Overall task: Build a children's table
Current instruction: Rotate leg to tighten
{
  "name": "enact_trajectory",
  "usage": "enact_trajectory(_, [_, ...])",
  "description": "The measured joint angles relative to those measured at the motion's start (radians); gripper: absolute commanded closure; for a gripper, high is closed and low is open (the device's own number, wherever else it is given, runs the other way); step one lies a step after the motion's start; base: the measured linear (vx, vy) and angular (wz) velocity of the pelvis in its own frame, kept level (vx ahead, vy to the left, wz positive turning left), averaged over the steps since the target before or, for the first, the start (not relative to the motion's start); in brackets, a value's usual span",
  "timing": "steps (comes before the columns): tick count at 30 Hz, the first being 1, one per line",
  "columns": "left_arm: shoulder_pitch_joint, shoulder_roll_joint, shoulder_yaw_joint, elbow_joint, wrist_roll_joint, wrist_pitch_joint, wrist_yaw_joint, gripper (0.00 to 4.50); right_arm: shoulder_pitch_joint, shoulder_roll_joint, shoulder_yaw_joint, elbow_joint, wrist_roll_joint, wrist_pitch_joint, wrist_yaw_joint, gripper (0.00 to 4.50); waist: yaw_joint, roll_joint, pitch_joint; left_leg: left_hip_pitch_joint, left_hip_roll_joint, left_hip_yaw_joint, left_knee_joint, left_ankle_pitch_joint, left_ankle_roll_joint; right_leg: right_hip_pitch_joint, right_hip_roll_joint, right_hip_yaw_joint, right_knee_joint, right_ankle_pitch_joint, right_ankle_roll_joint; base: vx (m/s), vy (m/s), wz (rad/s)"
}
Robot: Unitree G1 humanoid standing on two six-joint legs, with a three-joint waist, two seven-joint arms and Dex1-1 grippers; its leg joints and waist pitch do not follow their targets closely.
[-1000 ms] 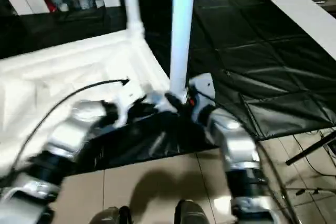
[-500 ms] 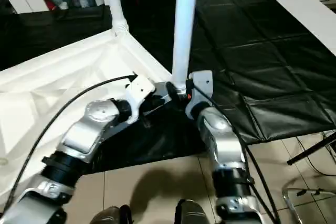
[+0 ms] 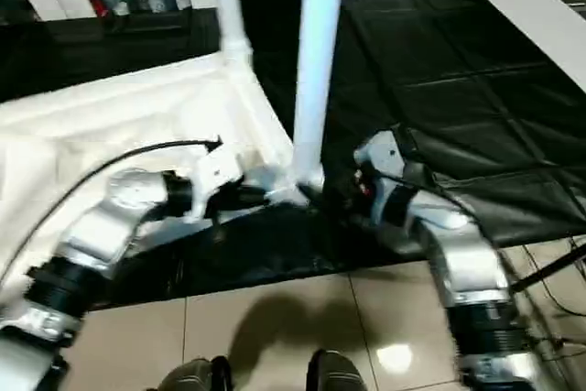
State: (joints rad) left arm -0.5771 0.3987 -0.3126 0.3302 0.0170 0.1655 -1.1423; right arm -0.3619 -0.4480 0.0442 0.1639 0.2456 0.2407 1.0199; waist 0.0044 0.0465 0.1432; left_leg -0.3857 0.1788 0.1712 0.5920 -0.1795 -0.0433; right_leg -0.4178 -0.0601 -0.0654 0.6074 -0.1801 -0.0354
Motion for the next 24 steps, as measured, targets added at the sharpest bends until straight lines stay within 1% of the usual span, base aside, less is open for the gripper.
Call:
enact_trajectory(2, [-0.014, 0.027, -0.013, 0.012, -0.001, -0.028, -0.059, 4.50, -0.017, -0.008, 0.016, 0.000, 0.020, 0.005, 0.070, 0.03, 0.005, 0.000, 0.000, 0.000, 0.000, 0.000, 0.000, 0.000, 0.000, 0.000, 0.000, 0.000, 0.000, 0.000, 0.000, 0.000, 0.000, 0.00])
enact_trajectory(3, [-0.024, 0.034, -0.020, 0.021, -0.001, -0.039, -0.087, 4.50, -0.029, -0.016, 0.032, 0.000, 0.032, 0.016, 0.110, 0.29, 0.006, 0.000, 0.000, 0.000, 0.000, 0.000, 0.000, 0.000, 0.000, 0.000, 0.000, 0.000, 0.000, 0.000, 0.000, 0.000, 0.000, 0.00])
enact_trajectory(6, [-0.032, 0.042, -0.037, 0.035, -0.010, -0.067, -0.143, 4.50, -0.044, -0.030, 0.055, 0.000, 0.049, 0.030, 0.186, 0.41, 0.015, 0.000, 0.000, 0.000, -0.001, 0.000, 0.000, 0.000, 0.000, 0.000, -0.001, 0.000, 0.000, 0.000, 0.000, 0.000, 0.000, 0.00])
enact_trajectory(7, [-0.035, 0.043, -0.041, 0.037, -0.014, -0.070, -0.156, 4.50, -0.044, -0.035, 0.063, 0.000, 0.053, 0.034, 0.203, 0.55, 0.018, 0.000, 0.000, -0.001, -0.001, 0.001, 0.000, 0.000, 0.000, 0.000, -0.001, 0.000, 0.000, 0.000, 0.000, 0.000, 0.000, 0.00])
enact_trajectory(8, [-0.041, 0.044, -0.048, 0.040, -0.015, -0.077, -0.166, 4.50, -0.044, -0.036, 0.069, 0.002, 0.055, 0.037, 0.225, 0.55, 0.023, 0.000, 0.000, -0.001, -0.001, 0.001, 0.000, 0.000, 0.000, 0.000, -0.001, 0.000, 0.000, 0.000, 0.000, 0.000, 0.000, 0.00])
enact_trajectory(9, [-0.045, 0.046, -0.051, 0.041, -0.015, -0.082, -0.170, 4.50, -0.044, -0.036, 0.076, 0.004, 0.058, 0.039, 0.235, 0.80, 0.026, 0.000, 0.000, -0.001, -0.001, 0.001, 0.000, 0.000, 0.000, 0.000, -0.001, 0.000, 0.000, 0.000, 0.000, 0.000, 0.000, 0.00])
enact_trajectory(11, [-0.050, 0.047, -0.057, 0.055, -0.020, -0.099, -0.186, 4.50, -0.046, -0.039, 0.087, 0.008, 0.065, 0.040, 0.261, 0.92, 0.029, 0.000, 0.000, -0.001, 0.000, 0.001, 0.000, 0.000, 0.000, 0.000, -0.001, 0.000, 0.000, 0.000, 0.000, 0.000, 0.000, 0.00])
enact_trajectory(12, [-0.052, 0.047, -0.057, 0.062, -0.022, -0.105, -0.193, 4.50, -0.052, -0.045, 0.092, 0.014, 0.066, 0.040, 0.270, 0.92, 0.029, 0.000, 0.000, 0.000, -0.001, 0.001, 0.000, 0.000, 0.000, 0.000, -0.001, 0.000, 0.000, 0.000, 0.000, 0.000, 0.000, 0.00])
enact_trajectory(15, [-0.069, 0.046, -0.059, 0.095, -0.022, -0.129, -0.214, 4.50, -0.082, -0.062, 0.109, 0.040, 0.065, 0.040, 0.306, 1.24, 0.030, -0.001, 0.000, 0.000, -0.001, 0.001, 0.000, 0.000, 0.000, 0.000, -0.001, 0.000, 0.000, 0.000, 0.000, 0.000, 0.000, 0.00])
enact_trajectory(20, [-0.074, 0.047, -0.059, 0.110, -0.022, -0.151, -0.228, 4.50, -0.096, -0.064, 0.116, 0.059, 0.059, 0.030, 0.322, 1.67, 0.031, -0.001, 0.000, 0.000, -0.001, 0.001, 0.000, 0.000, 0.000, 0.000, -0.001, 0.000, 0.000, 0.000, 0.000, 0.000, 0.000, 0.00])
enact_trajectory(22, [-0.075, 0.047, -0.060, 0.113, -0.023, -0.154, -0.229, 4.50, -0.105, -0.065, 0.119, 0.070, 0.058, 0.030, 0.322, 1.75, 0.031, -0.001, 0.000, 0.000, 0.000, 0.001, 0.000, 0.000, 0.000, 0.000, -0.001, 0.000, 0.000, 0.000, 0.000, 0.000, 0.000, 0.00])
enact_trajectory(24, [-0.075, 0.047, -0.061, 0.118, -0.023, -0.166, -0.230, 4.50, -0.107, -0.065, 0.119, 0.075, 0.058, 0.027, 0.324, 2.04, 0.032, -0.001, -0.001, 0.000, 0.000, 0.001, 0.000, 0.000, 0.000, 0.000, -0.001, 0.000, 0.000, 0.000, 0.000, 0.000, 0.000, 0.00])
